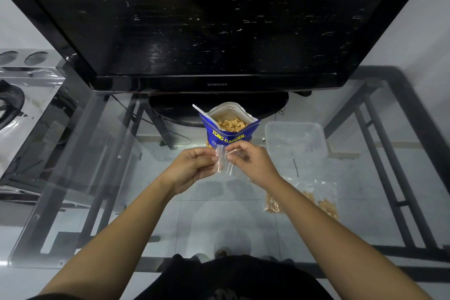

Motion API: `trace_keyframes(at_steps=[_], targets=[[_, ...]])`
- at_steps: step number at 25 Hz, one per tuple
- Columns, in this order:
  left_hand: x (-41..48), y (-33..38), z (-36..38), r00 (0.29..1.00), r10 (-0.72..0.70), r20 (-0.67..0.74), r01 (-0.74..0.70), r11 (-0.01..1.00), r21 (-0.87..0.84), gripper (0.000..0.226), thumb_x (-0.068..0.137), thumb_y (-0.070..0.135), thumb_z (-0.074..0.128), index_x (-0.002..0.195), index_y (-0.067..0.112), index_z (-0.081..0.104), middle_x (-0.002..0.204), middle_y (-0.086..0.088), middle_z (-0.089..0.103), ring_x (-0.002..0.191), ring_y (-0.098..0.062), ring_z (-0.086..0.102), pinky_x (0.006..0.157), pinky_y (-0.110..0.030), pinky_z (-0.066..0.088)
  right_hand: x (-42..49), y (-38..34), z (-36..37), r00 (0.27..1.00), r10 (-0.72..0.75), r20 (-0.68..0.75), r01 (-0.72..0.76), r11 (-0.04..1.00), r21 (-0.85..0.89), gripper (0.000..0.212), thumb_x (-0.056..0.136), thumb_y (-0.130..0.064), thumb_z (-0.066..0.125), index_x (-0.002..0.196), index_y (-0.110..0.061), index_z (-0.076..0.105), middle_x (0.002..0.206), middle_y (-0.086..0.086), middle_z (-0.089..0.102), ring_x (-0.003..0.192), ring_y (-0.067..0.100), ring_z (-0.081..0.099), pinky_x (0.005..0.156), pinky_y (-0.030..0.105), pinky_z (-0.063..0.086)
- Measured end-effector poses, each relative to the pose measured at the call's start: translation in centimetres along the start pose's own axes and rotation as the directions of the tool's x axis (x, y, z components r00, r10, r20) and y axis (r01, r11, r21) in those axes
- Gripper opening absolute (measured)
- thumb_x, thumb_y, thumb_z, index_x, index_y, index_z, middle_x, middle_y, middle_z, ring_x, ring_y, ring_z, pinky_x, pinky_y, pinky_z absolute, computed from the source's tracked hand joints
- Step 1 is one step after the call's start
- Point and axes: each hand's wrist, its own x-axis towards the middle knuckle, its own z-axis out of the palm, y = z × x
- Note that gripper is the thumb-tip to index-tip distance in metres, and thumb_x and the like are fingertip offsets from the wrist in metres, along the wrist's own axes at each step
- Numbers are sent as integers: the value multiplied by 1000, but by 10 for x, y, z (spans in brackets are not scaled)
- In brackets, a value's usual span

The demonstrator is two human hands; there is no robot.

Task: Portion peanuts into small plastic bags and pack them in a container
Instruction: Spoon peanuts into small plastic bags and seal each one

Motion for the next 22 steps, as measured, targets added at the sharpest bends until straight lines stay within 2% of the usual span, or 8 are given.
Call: trace_keyframes(at_steps=[2,5,9,12,15,18,20,22], targets=[[1,8,3,997,73,-37,-68,989,128,16,85,-3,58,94,8,66,73,0,72,66,-10,68,61,-18,55,1,-8,-6,1000,-5,20,5,1000,8,24,81,-20,71,104,-22,64,96,-1,67,86,17,64,74,25,52],[3,26,0,971,229,-68,-188,906,378,16,85,1,62,86,15,69,73,-1,71,65,-8,64,62,-16,52,6,-19,-23,998,23,67,-19,999,-48,56,76,-23,76,124,-32,49,104,-5,63,97,16,60,80,22,49],[7,45,3,895,445,-33,-265,588,764,6,84,12,66,86,14,71,72,-1,70,66,-8,65,68,-16,51,13,-33,-43,994,62,90,-77,982,175,72,81,-8,70,134,-38,31,118,-1,60,97,16,63,72,24,54],[8,53,13,863,499,-76,-267,578,771,7,84,9,65,85,14,70,69,3,68,60,0,63,57,-10,47,16,-42,-51,990,37,137,-75,955,287,79,84,6,60,139,-38,25,129,-4,55,88,9,67,67,23,54],[9,62,15,872,482,-89,-263,613,745,8,84,7,63,86,12,70,68,2,66,53,5,60,43,-7,42,17,-44,-58,990,-12,137,-20,973,229,78,83,1,63,140,-37,26,134,-5,50,93,10,68,73,25,55],[10,71,17,868,486,-101,-266,627,732,8,84,5,63,86,9,70,67,1,65,51,5,59,42,-7,43,21,-46,-64,988,-47,145,20,983,185,77,83,2,64,137,-39,28,134,-9,47,97,12,68,75,25,55],[11,73,20,856,507,-103,-256,588,767,9,85,6,62,89,8,70,68,2,64,54,3,60,50,-7,46,25,-50,-68,991,-68,114,59,996,74,77,82,11,57,137,-35,30,136,-7,44,106,8,62,76,19,51],[11,76,21,844,523,-122,-253,588,769,10,85,7,62,90,9,70,68,4,65,56,1,61,56,-8,49,28,-54,-68,992,-126,12,126,977,-173,73,80,2,62,139,-29,33,140,-5,40,125,9,46,91,17,43]])
